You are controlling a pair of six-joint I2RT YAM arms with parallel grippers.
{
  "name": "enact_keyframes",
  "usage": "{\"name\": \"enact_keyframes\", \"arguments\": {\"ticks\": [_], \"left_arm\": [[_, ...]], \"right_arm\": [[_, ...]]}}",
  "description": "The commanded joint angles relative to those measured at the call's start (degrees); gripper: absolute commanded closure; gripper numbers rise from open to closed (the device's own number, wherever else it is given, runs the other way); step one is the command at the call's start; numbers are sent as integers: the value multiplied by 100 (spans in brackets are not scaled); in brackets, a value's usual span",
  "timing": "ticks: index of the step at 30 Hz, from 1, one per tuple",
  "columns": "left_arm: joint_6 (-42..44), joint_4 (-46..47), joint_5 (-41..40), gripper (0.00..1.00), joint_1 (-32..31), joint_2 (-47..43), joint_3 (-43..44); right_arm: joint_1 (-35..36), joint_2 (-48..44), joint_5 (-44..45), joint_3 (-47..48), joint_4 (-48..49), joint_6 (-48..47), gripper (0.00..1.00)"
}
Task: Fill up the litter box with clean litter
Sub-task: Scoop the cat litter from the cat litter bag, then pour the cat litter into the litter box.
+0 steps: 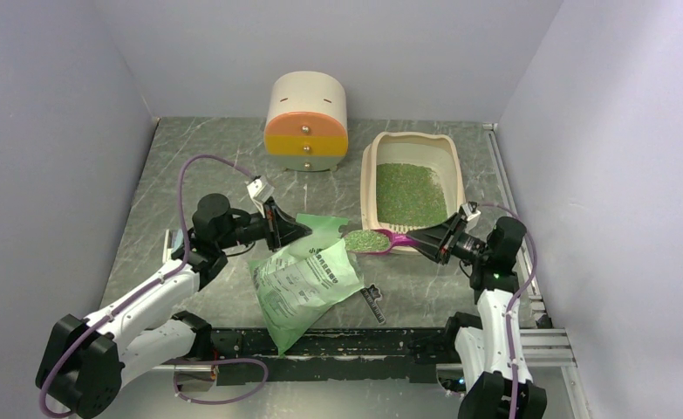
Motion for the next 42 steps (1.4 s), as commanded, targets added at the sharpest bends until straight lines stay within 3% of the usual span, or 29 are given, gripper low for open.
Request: {"name": "enact_keyframes", "arguments": {"ticks": [1,6,11,23,42], "left_arm": [[-32,490,32,95,100,-115,-5],[-96,580,42,95,118,-129,-41],[-119,639,83,95,118,-118,-32],[-115,608,121,95,127,-146,-15],[-50,386,-49,95,136,-235,32]], "right_arm": [[-88,43,-64,236,270,161,100],[-99,58,-43,260,184,68,100],[-80,-17,3,206,-528,-456,100],[-65,-208,46,2,-822,-687,100],[-281,240,-61,256,75,-232,100]]}}
